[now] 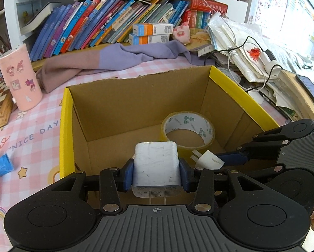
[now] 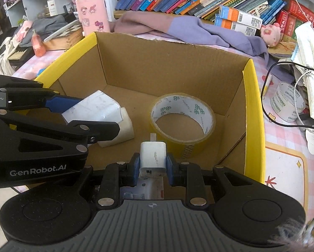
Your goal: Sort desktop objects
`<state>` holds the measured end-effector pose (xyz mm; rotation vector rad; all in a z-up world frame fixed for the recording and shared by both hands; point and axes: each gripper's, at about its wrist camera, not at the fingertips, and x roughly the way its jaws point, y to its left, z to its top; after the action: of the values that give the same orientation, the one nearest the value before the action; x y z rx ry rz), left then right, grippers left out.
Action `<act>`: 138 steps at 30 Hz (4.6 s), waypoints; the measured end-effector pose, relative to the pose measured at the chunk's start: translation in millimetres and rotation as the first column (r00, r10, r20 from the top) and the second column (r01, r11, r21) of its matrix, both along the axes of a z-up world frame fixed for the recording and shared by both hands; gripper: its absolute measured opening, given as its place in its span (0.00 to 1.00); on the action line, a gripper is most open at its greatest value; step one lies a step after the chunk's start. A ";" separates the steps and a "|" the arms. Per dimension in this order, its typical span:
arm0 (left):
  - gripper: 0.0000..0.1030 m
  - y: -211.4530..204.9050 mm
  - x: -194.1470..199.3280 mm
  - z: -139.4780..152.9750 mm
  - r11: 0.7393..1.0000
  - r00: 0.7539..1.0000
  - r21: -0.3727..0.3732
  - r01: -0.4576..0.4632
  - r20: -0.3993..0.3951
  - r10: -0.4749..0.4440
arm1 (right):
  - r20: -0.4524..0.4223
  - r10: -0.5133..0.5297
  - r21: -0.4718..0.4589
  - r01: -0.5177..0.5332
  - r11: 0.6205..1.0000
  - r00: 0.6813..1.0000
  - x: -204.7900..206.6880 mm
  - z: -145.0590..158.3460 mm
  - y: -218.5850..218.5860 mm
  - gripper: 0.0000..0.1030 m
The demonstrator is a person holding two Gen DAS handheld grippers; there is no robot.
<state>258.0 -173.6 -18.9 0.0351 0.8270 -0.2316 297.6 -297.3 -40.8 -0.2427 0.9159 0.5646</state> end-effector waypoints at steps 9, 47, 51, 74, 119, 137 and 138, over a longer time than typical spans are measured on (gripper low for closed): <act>0.49 2.6 -16.6 20.7 1.000 0.996 0.024 -0.007 0.092 0.005 | 0.049 -0.029 0.029 0.028 0.999 0.998 -7.5 8.5 -4.6 0.25; 0.73 51.4 -155.7 41.8 1.000 0.980 0.011 0.000 0.200 -0.002 | 0.270 -0.285 0.215 0.231 0.949 0.920 -160.3 50.9 -28.7 0.45; 0.73 62.6 -167.9 35.9 1.000 0.984 -0.011 0.022 0.176 -0.020 | 0.238 -0.319 0.207 0.273 0.940 0.918 -179.4 42.6 -21.2 0.46; 0.80 127.0 -212.4 24.9 0.989 0.986 -0.005 0.146 0.087 -0.145 | 0.130 -0.385 0.148 0.366 0.919 0.914 -251.5 20.7 54.1 0.60; 0.82 268.9 -246.0 14.8 0.993 0.993 -0.030 -0.112 0.020 0.112 | 0.136 -0.162 0.094 0.150 0.984 0.977 -273.9 11.0 208.3 0.64; 0.83 291.2 -188.2 11.8 0.970 0.970 -0.056 -0.237 0.045 0.239 | 0.129 -0.126 0.119 0.111 0.987 0.984 -209.8 12.6 235.0 0.64; 0.82 291.8 -183.6 11.3 0.969 0.969 -0.053 -0.241 0.044 0.244 | 0.126 -0.125 0.118 0.110 0.987 0.984 -203.2 11.9 236.0 0.64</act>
<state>74.4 118.2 -7.6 -0.1037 0.7672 -0.0187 94.4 -61.2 -28.9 -0.1239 0.7616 0.4820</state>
